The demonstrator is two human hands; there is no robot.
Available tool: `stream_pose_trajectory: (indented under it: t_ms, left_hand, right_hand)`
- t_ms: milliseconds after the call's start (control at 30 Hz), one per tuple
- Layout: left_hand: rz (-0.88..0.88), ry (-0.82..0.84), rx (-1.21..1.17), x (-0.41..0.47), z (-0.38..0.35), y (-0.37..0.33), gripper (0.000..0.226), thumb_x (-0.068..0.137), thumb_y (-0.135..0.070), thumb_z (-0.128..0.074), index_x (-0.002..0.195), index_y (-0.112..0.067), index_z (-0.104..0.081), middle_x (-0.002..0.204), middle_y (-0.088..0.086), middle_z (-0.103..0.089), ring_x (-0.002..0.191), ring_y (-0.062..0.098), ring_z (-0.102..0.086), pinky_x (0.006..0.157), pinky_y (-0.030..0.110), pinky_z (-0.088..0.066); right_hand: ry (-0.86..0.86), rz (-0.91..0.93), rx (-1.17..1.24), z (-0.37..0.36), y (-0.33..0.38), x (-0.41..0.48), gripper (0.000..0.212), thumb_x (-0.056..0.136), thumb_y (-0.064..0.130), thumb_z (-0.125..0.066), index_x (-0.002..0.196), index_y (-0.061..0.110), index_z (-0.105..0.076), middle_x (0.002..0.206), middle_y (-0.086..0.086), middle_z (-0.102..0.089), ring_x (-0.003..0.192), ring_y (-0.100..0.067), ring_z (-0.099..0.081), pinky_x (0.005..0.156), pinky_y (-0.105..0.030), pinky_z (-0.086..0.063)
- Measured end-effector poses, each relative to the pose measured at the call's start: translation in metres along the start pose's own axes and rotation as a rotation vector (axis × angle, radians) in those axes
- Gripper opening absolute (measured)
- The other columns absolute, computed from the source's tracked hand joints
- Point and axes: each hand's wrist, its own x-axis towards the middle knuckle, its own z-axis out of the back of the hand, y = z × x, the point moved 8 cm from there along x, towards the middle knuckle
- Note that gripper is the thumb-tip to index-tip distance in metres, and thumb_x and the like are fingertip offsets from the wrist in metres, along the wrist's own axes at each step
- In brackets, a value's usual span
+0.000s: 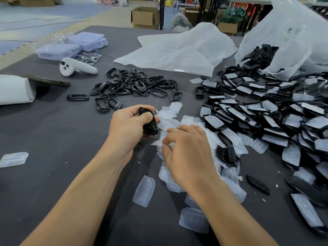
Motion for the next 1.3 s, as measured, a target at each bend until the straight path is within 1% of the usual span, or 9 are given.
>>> stream_pose_trajectory:
  t_ms: [200, 367, 533, 633, 733, 833, 900, 1033, 1300]
  left_hand:
    - [0.005, 0.031, 0.014, 0.001, -0.002, 0.000, 0.020, 0.098, 0.000, -0.063, 0.096, -0.015, -0.077, 0.077, 0.006, -0.079, 0.061, 0.011, -0.071, 0.050, 0.027, -0.057]
    - [-0.012, 0.066, 0.074, -0.001, -0.006, 0.002, 0.027, 0.096, -0.003, -0.066, 0.114, -0.023, -0.069, 0.079, 0.002, -0.080, 0.063, 0.010, -0.071, 0.049, 0.021, -0.052]
    - [0.050, 0.117, -0.017, -0.004, -0.014, 0.008, 0.015, 0.093, -0.006, -0.071, 0.106, -0.012, -0.064, 0.082, 0.008, -0.080, 0.063, 0.015, -0.071, 0.050, 0.024, -0.055]
    - [0.010, 0.118, -0.019, -0.008, -0.015, 0.002, 0.010, 0.089, -0.005, -0.073, 0.093, -0.014, -0.070, 0.082, 0.010, -0.080, 0.061, 0.016, -0.069, 0.051, 0.025, -0.055]
    - [-0.049, 0.056, -0.090, -0.010, -0.011, -0.008, 0.015, 0.087, -0.002, -0.075, 0.082, -0.016, -0.077, 0.078, 0.010, -0.079, 0.060, 0.013, -0.068, 0.052, 0.025, -0.056]
    - [-0.089, 0.025, -0.130, -0.011, -0.006, -0.015, 0.019, 0.088, -0.002, -0.074, 0.078, -0.017, -0.078, 0.075, 0.009, -0.078, 0.056, 0.010, -0.065, 0.048, 0.022, -0.052]
    - [-0.088, 0.037, -0.133, -0.011, -0.007, -0.016, 0.017, 0.088, -0.001, -0.073, 0.080, -0.016, -0.077, 0.073, 0.009, -0.077, 0.054, 0.011, -0.064, 0.047, 0.021, -0.051]
    - [-0.071, 0.088, -0.083, -0.015, -0.014, -0.013, 0.014, 0.089, -0.001, -0.072, 0.084, -0.014, -0.076, 0.072, 0.008, -0.076, 0.056, 0.012, -0.062, 0.049, 0.023, -0.052]
    - [-0.065, 0.123, -0.049, -0.018, -0.022, -0.010, 0.011, 0.089, -0.001, -0.072, 0.087, -0.011, -0.075, 0.072, 0.010, -0.076, 0.056, 0.016, -0.061, 0.051, 0.024, -0.052]
  right_hand:
    - [-0.116, -0.238, 0.464, 0.011, -0.026, 0.001, 0.017, 0.091, 0.025, -0.072, 0.077, 0.036, -0.074, 0.082, 0.016, -0.074, 0.085, -0.005, -0.066, 0.080, -0.026, -0.053]
    - [-0.168, -0.356, 0.707, 0.015, -0.044, 0.004, 0.016, 0.094, 0.024, -0.068, 0.081, 0.028, -0.076, 0.058, 0.008, -0.068, 0.050, -0.007, -0.063, 0.051, -0.016, -0.043]
    - [-0.168, -0.434, 1.003, 0.014, -0.050, 0.005, 0.019, 0.092, 0.007, -0.071, 0.077, 0.016, -0.077, 0.072, -0.007, -0.076, 0.067, -0.017, -0.076, 0.062, -0.024, -0.057]
    - [-0.162, -0.470, 1.258, 0.013, -0.051, 0.006, 0.016, 0.089, 0.020, -0.077, 0.074, 0.013, -0.080, 0.080, -0.013, -0.077, 0.077, -0.022, -0.077, 0.073, -0.029, -0.061]
    - [-0.153, -0.450, 1.231, 0.016, -0.052, 0.006, 0.006, 0.083, 0.010, -0.082, 0.078, 0.013, -0.080, 0.085, -0.013, -0.078, 0.078, -0.016, -0.072, 0.078, -0.026, -0.058]
    - [-0.127, -0.442, 1.185, 0.013, -0.054, 0.006, 0.030, 0.079, -0.009, -0.078, 0.096, 0.015, -0.081, 0.088, 0.000, -0.077, 0.080, -0.011, -0.067, 0.079, -0.022, -0.057]
    - [-0.097, -0.465, 1.233, 0.010, -0.053, 0.006, 0.032, 0.079, -0.012, -0.077, 0.089, 0.018, -0.083, 0.086, 0.003, -0.076, 0.081, -0.012, -0.068, 0.082, -0.025, -0.059]
    - [-0.058, -0.551, 1.371, 0.005, -0.051, 0.006, 0.029, 0.079, -0.011, -0.075, 0.071, 0.016, -0.079, 0.085, -0.007, -0.078, 0.076, -0.015, -0.073, 0.070, -0.023, -0.059]
    - [0.009, -0.565, 1.436, 0.006, -0.050, 0.005, 0.022, 0.090, -0.007, -0.064, 0.092, 0.014, -0.062, 0.081, -0.014, -0.075, 0.065, -0.019, -0.068, 0.059, -0.023, -0.056]
